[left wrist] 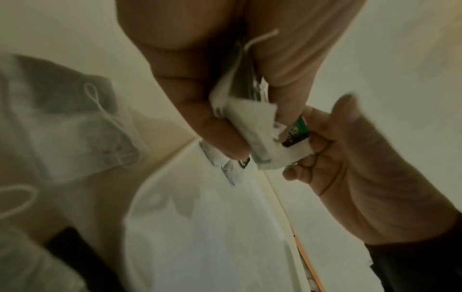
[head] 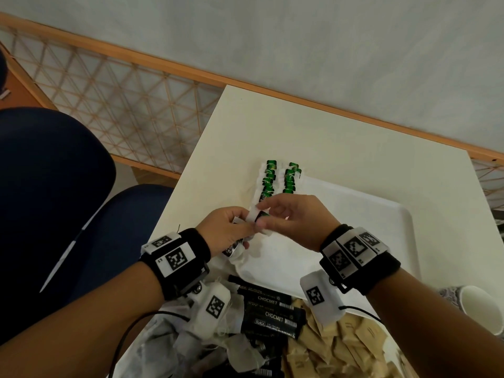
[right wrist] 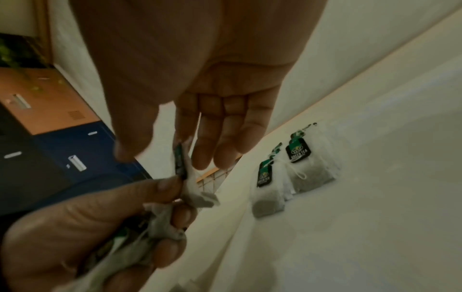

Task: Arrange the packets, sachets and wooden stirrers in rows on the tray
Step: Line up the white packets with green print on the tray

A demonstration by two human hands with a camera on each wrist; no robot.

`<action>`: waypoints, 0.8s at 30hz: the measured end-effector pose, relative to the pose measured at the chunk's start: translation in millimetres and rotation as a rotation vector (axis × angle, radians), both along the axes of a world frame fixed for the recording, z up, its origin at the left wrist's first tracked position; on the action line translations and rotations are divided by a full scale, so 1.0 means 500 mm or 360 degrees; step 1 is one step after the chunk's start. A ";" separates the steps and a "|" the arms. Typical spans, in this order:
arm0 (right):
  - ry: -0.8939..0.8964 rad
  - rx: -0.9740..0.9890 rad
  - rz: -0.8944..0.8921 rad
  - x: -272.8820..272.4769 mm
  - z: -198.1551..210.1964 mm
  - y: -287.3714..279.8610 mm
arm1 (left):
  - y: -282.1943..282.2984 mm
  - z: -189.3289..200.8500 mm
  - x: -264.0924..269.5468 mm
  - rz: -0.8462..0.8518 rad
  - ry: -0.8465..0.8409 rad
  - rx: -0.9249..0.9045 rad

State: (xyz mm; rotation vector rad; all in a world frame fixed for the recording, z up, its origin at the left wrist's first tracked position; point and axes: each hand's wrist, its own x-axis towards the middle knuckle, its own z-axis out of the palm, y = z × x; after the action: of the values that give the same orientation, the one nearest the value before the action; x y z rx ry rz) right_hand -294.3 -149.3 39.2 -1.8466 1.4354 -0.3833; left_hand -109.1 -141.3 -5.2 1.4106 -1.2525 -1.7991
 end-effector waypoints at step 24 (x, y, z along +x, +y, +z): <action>0.0506 0.0016 -0.0343 -0.090 -0.064 -0.086 | -0.023 -0.009 0.007 0.0330 0.0284 0.0451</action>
State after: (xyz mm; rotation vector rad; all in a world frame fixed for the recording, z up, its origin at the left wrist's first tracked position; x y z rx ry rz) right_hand -339.2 -192.1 7.2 -1.8080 1.8563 -0.1905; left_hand -105.5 -152.8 -9.7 1.4310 -0.7545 -1.9609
